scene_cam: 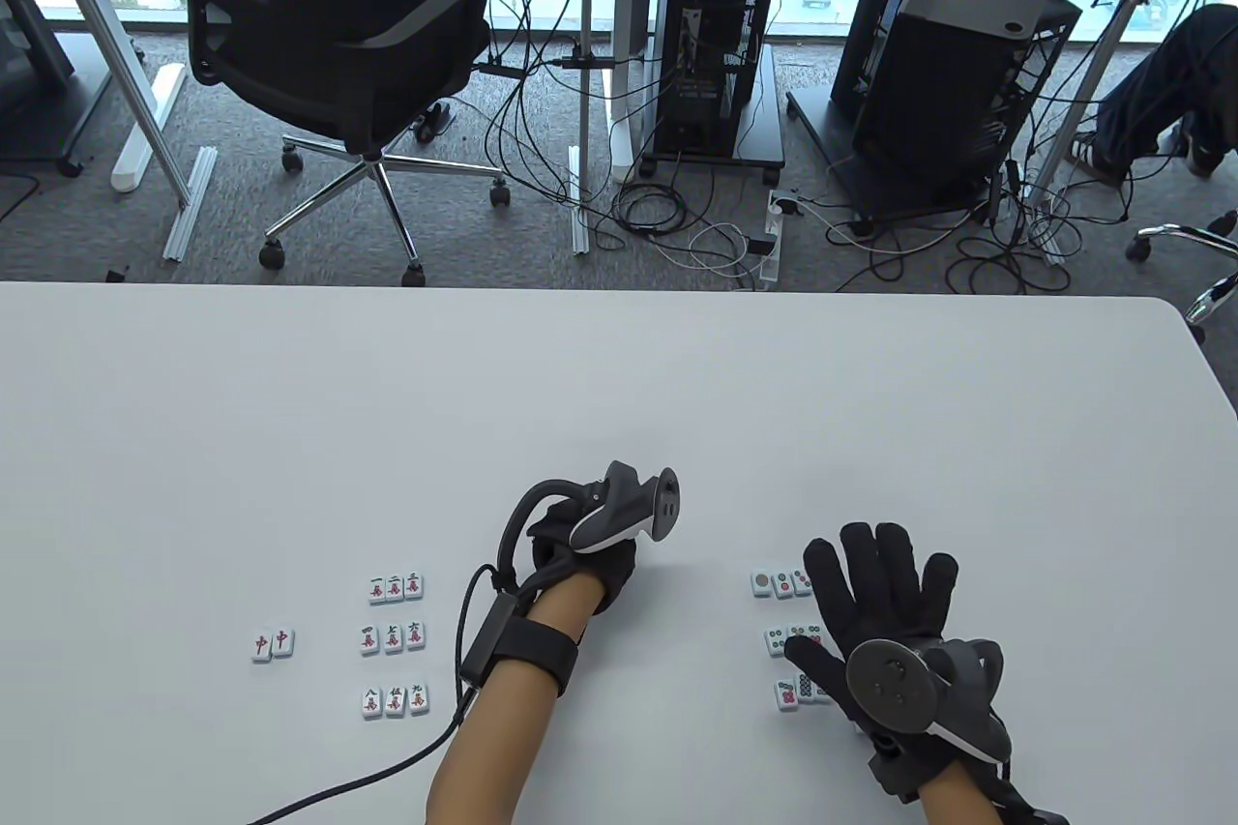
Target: Mahjong suit sorting
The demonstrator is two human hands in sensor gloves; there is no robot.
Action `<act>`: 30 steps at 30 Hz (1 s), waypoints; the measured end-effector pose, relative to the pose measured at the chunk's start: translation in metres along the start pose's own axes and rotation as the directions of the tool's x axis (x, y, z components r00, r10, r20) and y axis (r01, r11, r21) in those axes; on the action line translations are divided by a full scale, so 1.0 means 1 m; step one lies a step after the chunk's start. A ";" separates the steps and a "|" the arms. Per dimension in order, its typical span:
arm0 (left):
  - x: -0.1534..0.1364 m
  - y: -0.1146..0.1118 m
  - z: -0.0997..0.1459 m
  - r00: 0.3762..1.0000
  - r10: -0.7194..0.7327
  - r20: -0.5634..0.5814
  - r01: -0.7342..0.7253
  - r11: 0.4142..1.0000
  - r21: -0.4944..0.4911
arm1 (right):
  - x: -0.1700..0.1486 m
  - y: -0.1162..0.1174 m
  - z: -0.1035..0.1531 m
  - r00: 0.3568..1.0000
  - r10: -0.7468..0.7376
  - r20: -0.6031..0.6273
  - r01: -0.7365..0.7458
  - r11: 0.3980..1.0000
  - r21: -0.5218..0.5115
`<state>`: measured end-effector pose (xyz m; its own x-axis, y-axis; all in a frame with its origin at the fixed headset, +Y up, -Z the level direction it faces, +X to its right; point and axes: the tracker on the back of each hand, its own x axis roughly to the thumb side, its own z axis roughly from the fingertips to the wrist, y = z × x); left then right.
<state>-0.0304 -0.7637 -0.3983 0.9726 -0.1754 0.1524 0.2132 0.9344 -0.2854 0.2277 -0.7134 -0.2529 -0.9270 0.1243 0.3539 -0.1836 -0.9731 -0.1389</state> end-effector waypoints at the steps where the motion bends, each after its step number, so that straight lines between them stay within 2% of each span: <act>1: -0.001 0.000 0.000 1.000 -0.008 -0.001 0.008 1.000 -0.008 | 0.000 0.000 0.000 1.000 0.003 0.000 -0.003 1.000 -0.001; 7: -0.003 0.002 0.003 0.997 -0.035 0.074 0.035 0.999 0.008 | 0.000 0.000 0.000 1.000 0.001 0.003 -0.001 1.000 -0.003; 10: -0.016 0.009 0.014 0.991 0.006 0.136 -0.018 0.996 0.091 | 0.001 0.001 0.000 1.000 0.004 0.007 -0.004 1.000 0.002; 12: -0.034 0.015 0.027 0.985 0.024 0.173 -0.045 0.992 0.120 | 0.001 0.002 0.000 1.000 0.008 0.009 -0.008 1.000 0.006; 14: -0.059 0.017 0.042 0.983 -0.022 0.180 -0.006 0.989 0.148 | 0.001 0.001 0.000 1.000 0.012 0.006 -0.012 1.000 0.004; 18: -0.114 0.013 0.071 0.986 -0.073 0.151 0.050 0.988 0.149 | -0.001 0.000 0.001 1.000 0.007 -0.003 -0.007 1.000 -0.003; 24: -0.208 -0.016 0.116 0.997 0.002 0.071 -0.007 0.997 0.071 | -0.003 0.004 0.000 0.999 0.034 -0.012 -0.033 0.999 0.018; 27: -0.239 -0.035 0.129 1.000 0.010 0.003 -0.010 0.999 0.043 | -0.003 0.004 0.000 0.999 0.042 -0.014 -0.042 0.999 0.021; 30: -0.254 -0.052 0.135 0.999 0.020 -0.036 -0.019 1.000 0.006 | -0.002 0.004 0.000 0.999 0.046 -0.015 -0.046 0.999 0.023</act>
<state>-0.3010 -0.7261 -0.2948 0.9793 -0.1681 0.1124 0.1937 0.9396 -0.2822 0.2291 -0.7176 -0.2543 -0.9393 0.0820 0.3332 -0.1333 -0.9820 -0.1339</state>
